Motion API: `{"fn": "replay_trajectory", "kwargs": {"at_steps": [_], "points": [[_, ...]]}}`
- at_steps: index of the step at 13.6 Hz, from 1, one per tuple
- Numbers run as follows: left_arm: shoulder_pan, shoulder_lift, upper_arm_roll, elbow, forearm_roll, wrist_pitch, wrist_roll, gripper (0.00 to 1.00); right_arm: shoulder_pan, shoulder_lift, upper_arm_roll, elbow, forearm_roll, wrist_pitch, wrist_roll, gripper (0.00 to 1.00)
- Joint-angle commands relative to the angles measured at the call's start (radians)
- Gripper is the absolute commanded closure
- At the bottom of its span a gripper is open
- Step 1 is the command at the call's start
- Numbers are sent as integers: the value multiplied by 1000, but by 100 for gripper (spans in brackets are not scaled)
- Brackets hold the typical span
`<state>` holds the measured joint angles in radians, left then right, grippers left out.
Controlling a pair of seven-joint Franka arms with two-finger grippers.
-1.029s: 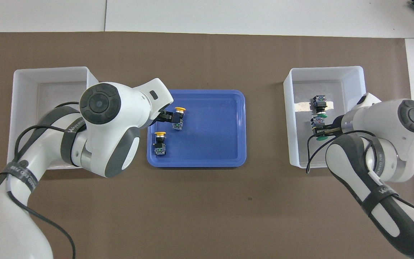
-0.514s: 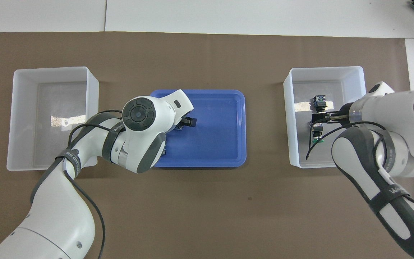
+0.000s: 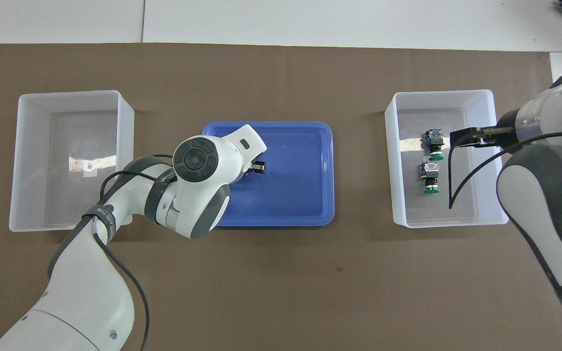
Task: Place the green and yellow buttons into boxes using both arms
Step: 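Grasp a yellow button with the left gripper while the right gripper withdraws, then carry the yellow button into the clear box and release it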
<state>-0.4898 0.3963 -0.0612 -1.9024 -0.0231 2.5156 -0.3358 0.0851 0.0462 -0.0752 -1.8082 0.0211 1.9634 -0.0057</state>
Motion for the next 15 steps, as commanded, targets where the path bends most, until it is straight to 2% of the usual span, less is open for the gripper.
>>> {"fn": "replay_trajectory", "kwargs": {"at_steps": [1, 3, 8, 12, 14, 15], "points": [[34, -123, 14, -21, 15, -78, -25, 100, -27, -48, 3, 99, -10, -166, 15, 0], [103, -230, 14, -15, 15, -179, -16, 100, -42, -51, 3, 179, -12, -288, 15, 0], [299, -347, 14, -12, 15, -224, 6, 100, -64, -78, 15, 141, -13, -297, 24, 0], [425, -352, 12, -26, 15, -239, 101, 100, -108, -89, 63, 122, -36, -291, 16, 0], [477, -333, 12, -49, 15, -206, 138, 100, -107, -89, 63, 122, -36, -291, 19, 0], [502, -324, 12, -87, 14, -148, 188, 100, -108, -89, 63, 122, -36, -291, 19, 0]]}}
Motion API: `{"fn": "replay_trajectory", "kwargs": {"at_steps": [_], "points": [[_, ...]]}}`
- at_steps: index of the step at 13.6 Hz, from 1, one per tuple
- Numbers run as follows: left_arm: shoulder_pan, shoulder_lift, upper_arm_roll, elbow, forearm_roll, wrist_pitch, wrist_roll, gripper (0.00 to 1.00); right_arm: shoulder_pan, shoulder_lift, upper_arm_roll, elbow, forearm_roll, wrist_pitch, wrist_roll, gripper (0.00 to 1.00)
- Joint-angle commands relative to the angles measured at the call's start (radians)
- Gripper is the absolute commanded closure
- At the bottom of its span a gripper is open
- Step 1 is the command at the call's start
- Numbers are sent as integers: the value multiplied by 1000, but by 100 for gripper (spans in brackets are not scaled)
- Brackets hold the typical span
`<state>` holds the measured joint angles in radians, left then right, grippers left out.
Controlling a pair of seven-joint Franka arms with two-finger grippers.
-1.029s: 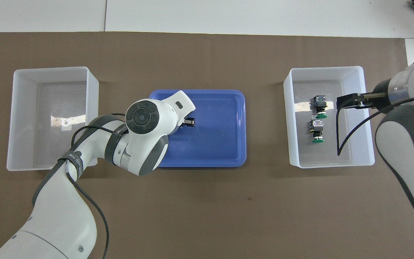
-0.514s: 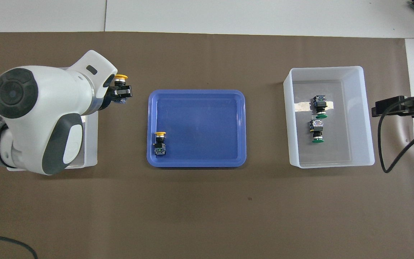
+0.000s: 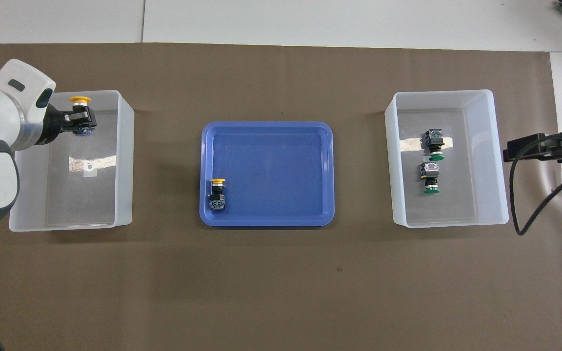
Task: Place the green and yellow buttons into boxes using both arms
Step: 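Carry the yellow button into the clear box and release it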
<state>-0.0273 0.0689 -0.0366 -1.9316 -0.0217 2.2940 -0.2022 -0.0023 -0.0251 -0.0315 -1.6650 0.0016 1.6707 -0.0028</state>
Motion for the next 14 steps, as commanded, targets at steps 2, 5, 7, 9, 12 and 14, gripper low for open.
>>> {"fn": "replay_trajectory", "kwargs": {"at_steps": [2, 5, 7, 9, 12, 14], "points": [[98, 5, -14, -144, 13, 206, 140, 100, -19, -18, 18, -21, -17, 1, 17, 0], [101, 70, -14, -150, 12, 251, 174, 100, -16, -19, 18, -22, -17, 1, 17, 0], [93, 138, -14, -141, 11, 303, 225, 100, -16, -19, 18, -22, -17, 1, 15, 0], [86, 201, -17, -110, 13, 349, 244, 100, -16, -21, 18, -24, -17, 1, 14, 0], [69, 279, -17, -49, 13, 352, 265, 100, -16, -21, 18, -24, -17, 3, 15, 0], [72, 292, -16, -32, 13, 354, 265, 48, -16, -21, 18, -24, -17, 3, 13, 0]]}}
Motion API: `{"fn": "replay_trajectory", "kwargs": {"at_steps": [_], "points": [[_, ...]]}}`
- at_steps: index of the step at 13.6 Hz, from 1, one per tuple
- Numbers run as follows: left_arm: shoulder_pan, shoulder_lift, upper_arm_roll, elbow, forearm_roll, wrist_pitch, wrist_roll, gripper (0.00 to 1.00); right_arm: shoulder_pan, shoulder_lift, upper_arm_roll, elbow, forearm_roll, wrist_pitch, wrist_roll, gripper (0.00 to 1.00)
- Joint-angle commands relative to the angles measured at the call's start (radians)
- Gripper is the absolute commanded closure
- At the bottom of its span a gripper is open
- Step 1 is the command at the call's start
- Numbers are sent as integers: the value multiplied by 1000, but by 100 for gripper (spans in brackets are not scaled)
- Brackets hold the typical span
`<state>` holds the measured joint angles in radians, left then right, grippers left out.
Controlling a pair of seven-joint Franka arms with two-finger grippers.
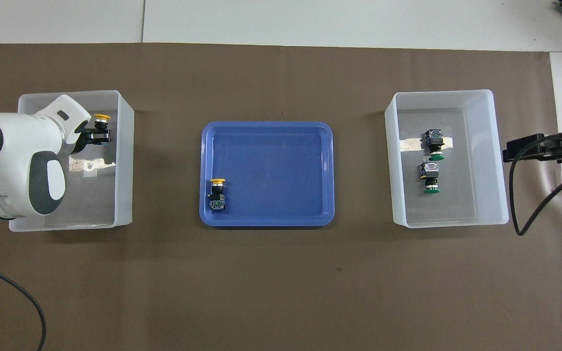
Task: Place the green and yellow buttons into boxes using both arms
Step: 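Carry the yellow button into the clear box and release it, then reach the left gripper to the tray and grasp the last yellow button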
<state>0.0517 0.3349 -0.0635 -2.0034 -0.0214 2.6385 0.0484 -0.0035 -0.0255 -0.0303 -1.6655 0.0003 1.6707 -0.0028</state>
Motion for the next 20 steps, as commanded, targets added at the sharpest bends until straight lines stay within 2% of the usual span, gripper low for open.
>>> {"fn": "replay_trajectory", "kwargs": {"at_steps": [1, 4, 5, 9, 11, 13, 16, 20], "points": [[-7, 27, 13, 40, 12, 17, 17, 0, -15, -21, 17, -23, -16, 3, 15, 0], [7, 12, 13, 57, 11, 6, 14, 0, -27, -21, 18, -23, -16, 6, 12, 0], [4, -14, 13, 58, 11, -1, 10, 0, -27, -21, 18, -23, -16, 6, 12, 0], [-51, -178, 13, 70, 11, -231, 1, 0, -19, -21, 17, -22, -16, 3, 12, 0], [-120, -204, 10, 89, 12, -326, -60, 0, -16, -21, 17, -16, -16, -8, 13, 0], [-206, -209, 8, 78, 12, -333, -189, 0, -16, -21, 17, -16, -16, -11, 15, 0], [-321, -256, 8, -12, 12, -321, -275, 0, -16, -18, 15, -11, -16, -15, 15, 0], [-403, -260, 7, -81, 12, -292, -372, 0, -24, -22, 15, -10, -3, -31, 17, 0]]}}
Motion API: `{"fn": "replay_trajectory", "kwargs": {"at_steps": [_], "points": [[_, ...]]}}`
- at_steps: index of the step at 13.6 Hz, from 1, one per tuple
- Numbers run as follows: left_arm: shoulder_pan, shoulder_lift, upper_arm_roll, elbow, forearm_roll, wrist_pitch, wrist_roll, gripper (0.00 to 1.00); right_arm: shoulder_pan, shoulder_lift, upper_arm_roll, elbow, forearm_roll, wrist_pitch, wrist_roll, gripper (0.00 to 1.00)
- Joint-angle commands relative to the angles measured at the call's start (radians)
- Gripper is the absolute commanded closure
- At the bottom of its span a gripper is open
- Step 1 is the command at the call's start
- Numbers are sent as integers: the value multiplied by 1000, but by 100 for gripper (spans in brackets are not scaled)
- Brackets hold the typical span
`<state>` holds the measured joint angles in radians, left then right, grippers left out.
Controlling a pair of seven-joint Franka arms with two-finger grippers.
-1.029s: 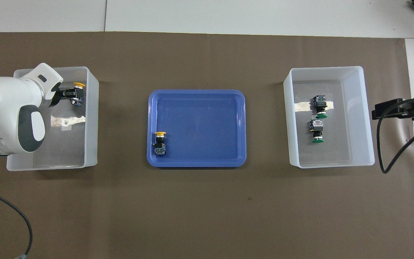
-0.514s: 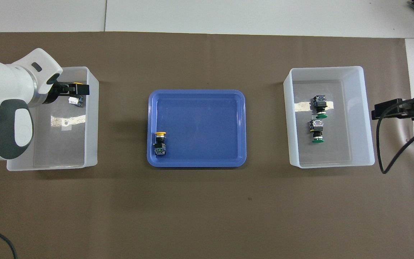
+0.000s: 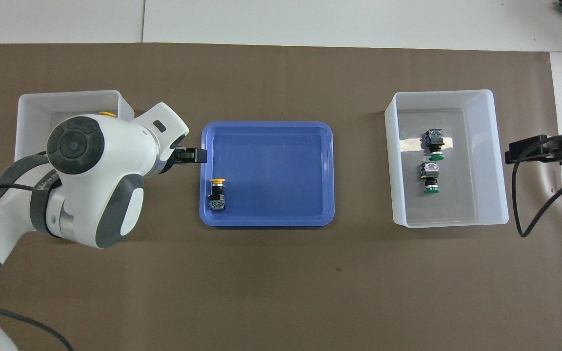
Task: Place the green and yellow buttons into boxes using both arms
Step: 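Reach the left gripper to the tray and grasp the last yellow button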
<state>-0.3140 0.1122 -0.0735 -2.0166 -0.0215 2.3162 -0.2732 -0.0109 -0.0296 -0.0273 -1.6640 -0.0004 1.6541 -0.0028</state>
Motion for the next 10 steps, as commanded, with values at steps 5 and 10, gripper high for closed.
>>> {"fn": "replay_trajectory", "kwargs": {"at_steps": [5, 10], "points": [[-132, 29, 17, -131, 12, 106, -144, 0, -9, -23, 12, -11, 3, -14, 29, 0], [-183, 69, 18, -155, 14, 120, -231, 0, 0, -21, 7, -13, 3, 1, 44, 0]]}}
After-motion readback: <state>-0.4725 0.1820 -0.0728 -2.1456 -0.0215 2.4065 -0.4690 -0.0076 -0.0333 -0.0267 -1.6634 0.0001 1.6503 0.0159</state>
